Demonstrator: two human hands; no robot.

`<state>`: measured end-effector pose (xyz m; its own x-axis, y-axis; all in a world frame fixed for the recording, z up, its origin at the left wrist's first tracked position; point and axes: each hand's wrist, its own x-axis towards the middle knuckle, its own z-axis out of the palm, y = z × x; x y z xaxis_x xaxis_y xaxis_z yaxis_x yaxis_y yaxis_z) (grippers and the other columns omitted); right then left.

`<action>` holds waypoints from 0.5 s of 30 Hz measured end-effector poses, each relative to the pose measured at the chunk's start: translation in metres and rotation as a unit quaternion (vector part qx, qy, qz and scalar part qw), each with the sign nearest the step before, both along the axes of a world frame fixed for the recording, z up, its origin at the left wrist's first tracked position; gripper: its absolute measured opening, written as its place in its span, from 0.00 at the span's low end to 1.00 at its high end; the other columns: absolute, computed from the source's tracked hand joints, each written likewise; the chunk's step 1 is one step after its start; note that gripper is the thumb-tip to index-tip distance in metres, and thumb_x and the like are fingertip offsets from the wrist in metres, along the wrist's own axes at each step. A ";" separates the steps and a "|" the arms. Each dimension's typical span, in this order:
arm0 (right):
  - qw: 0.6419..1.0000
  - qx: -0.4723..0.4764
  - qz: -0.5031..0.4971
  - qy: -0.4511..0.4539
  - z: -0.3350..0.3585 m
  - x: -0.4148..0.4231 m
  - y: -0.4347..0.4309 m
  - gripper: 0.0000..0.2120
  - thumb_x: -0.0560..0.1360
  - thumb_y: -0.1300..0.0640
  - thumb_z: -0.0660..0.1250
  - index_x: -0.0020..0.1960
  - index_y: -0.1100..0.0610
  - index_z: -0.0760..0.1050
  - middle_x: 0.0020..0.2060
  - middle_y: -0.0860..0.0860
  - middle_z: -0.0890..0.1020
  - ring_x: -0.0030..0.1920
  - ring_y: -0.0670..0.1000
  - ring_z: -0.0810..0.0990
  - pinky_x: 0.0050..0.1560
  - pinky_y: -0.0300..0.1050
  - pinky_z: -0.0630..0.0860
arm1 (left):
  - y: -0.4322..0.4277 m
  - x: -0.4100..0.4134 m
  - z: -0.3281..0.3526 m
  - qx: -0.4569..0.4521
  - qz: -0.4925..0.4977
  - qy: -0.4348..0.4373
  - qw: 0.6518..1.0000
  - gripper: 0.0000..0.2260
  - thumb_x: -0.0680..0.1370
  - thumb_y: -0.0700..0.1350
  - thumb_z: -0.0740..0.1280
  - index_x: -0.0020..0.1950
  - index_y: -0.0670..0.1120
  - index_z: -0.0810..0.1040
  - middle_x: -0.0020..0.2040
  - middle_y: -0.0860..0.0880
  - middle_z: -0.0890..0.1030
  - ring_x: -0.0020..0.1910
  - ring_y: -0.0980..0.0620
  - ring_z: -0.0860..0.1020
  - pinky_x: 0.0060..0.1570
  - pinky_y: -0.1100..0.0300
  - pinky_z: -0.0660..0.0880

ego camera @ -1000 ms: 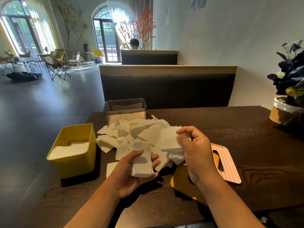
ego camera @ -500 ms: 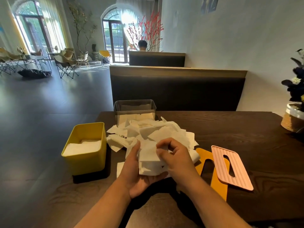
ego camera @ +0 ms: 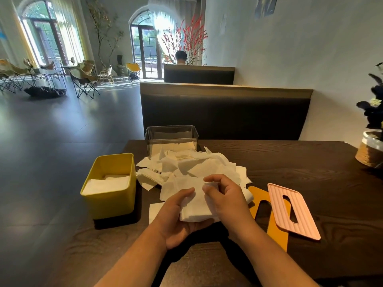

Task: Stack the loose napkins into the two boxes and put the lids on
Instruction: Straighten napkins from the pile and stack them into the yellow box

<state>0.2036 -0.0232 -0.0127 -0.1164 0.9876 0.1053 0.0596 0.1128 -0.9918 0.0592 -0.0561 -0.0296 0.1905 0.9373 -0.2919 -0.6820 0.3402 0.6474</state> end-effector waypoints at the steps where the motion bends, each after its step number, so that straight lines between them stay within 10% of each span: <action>1: 1.000 0.003 -0.002 -0.016 0.002 0.002 0.001 0.08 0.79 0.59 0.72 0.52 0.47 0.83 0.52 0.49 0.85 0.53 0.50 0.83 0.54 0.50 0.83 | -0.001 0.000 0.001 0.000 0.001 0.007 1.000 0.17 0.80 0.44 0.67 0.69 0.45 0.78 0.63 0.35 0.83 0.59 0.36 0.82 0.73 0.32 0.69; 8: 0.999 0.014 0.026 -0.018 0.008 0.004 0.004 0.12 0.78 0.66 0.71 0.53 0.49 0.82 0.50 0.44 0.85 0.52 0.42 0.83 0.54 0.40 0.82 | -0.001 0.002 0.002 -0.004 -0.005 0.008 1.000 0.18 0.79 0.49 0.69 0.66 0.44 0.81 0.59 0.36 0.84 0.55 0.37 0.84 0.68 0.34 0.71; 15: 0.999 0.006 0.036 0.031 -0.003 -0.007 0.008 0.16 0.77 0.63 0.74 0.52 0.42 0.81 0.48 0.49 0.87 0.50 0.53 0.86 0.49 0.51 0.84 | -0.001 0.000 -0.001 0.001 -0.022 0.019 1.000 0.16 0.76 0.53 0.75 0.59 0.46 0.87 0.61 0.37 0.84 0.56 0.38 0.84 0.59 0.37 0.78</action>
<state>0.1962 -0.0150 -0.0157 -0.1803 0.9755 0.1264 -0.0115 0.1264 -0.9919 0.0589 -0.0570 -0.0304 0.2209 0.9290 -0.2968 -0.6418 0.3676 0.6730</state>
